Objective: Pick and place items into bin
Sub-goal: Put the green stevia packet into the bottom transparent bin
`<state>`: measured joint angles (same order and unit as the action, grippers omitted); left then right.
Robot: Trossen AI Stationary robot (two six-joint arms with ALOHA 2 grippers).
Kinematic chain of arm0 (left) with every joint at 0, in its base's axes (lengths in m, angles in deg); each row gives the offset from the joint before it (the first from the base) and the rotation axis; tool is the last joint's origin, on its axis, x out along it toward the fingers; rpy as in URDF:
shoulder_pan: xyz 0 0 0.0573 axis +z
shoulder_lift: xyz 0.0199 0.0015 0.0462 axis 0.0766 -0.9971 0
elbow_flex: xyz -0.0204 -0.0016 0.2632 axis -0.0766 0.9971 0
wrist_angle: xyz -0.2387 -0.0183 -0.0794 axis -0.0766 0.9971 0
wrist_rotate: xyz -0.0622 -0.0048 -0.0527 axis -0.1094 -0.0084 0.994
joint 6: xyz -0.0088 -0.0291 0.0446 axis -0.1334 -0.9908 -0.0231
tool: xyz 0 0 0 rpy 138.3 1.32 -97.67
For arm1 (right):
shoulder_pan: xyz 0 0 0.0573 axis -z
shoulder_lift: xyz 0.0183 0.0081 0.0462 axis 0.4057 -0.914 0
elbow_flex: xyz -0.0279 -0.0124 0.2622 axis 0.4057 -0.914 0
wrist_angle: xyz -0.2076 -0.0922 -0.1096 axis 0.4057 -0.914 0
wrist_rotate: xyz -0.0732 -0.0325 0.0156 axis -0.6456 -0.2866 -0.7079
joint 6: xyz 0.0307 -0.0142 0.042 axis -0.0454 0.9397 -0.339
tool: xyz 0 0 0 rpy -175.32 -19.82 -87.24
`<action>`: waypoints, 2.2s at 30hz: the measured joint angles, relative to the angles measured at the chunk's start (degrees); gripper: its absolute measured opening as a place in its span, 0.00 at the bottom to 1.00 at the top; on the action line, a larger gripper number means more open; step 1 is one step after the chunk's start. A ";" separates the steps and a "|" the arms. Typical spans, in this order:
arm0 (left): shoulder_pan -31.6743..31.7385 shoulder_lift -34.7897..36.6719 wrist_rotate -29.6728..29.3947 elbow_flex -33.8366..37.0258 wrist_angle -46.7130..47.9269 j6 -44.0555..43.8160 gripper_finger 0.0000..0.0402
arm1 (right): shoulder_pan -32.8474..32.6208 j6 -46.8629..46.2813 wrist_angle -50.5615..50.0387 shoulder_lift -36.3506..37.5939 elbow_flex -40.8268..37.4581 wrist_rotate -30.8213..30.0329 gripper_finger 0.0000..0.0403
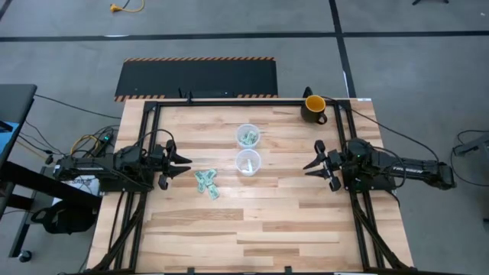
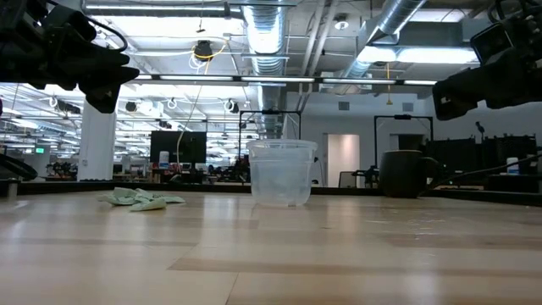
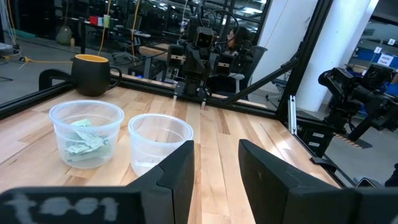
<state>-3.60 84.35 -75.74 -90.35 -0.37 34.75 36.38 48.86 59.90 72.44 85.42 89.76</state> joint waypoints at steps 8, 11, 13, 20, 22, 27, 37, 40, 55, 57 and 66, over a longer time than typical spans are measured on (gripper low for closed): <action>-0.01 0.02 0.02 0.00 0.00 0.00 0.28 | 0.00 0.00 0.00 0.00 0.00 0.00 0.22; 0.00 0.02 0.01 0.00 -0.02 0.00 0.28 | 0.00 0.00 0.00 0.00 0.00 0.00 0.22; 0.00 0.01 0.01 0.00 -0.01 0.00 0.28 | 0.00 0.00 0.00 0.00 0.00 -0.01 0.22; -0.02 0.04 -3.30 0.00 -1.59 5.18 0.28 | 0.00 0.00 0.00 0.00 0.00 -0.01 0.22; -0.02 0.07 -4.48 0.00 -1.39 5.20 0.28 | 0.02 0.00 0.00 0.00 0.00 0.00 0.22; -0.02 0.04 -9.34 0.00 -3.47 8.34 0.28 | 0.00 0.00 0.00 0.00 0.00 0.00 0.22; -0.02 -0.16 -12.46 -0.63 -13.85 18.31 0.28 | 0.02 0.00 0.00 0.02 0.00 -0.01 0.22; 0.00 -2.27 -12.04 -1.81 -14.59 17.04 0.28 | 0.01 0.00 0.00 0.02 0.00 -0.01 0.22; -1.16 -35.24 -5.83 -11.37 -14.23 10.01 0.33 | 0.02 0.00 0.02 0.02 0.00 0.00 0.22; -1.16 -38.63 -7.01 -13.07 -12.42 9.97 0.35 | 0.00 0.00 0.00 0.02 0.00 0.00 0.22; -1.16 -45.77 -11.92 -19.62 -0.30 4.41 0.48 | 0.01 0.00 0.00 0.01 0.00 0.00 0.22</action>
<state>-4.75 38.58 -87.66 -109.97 -0.66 39.16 36.40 48.86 59.90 72.45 85.42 89.76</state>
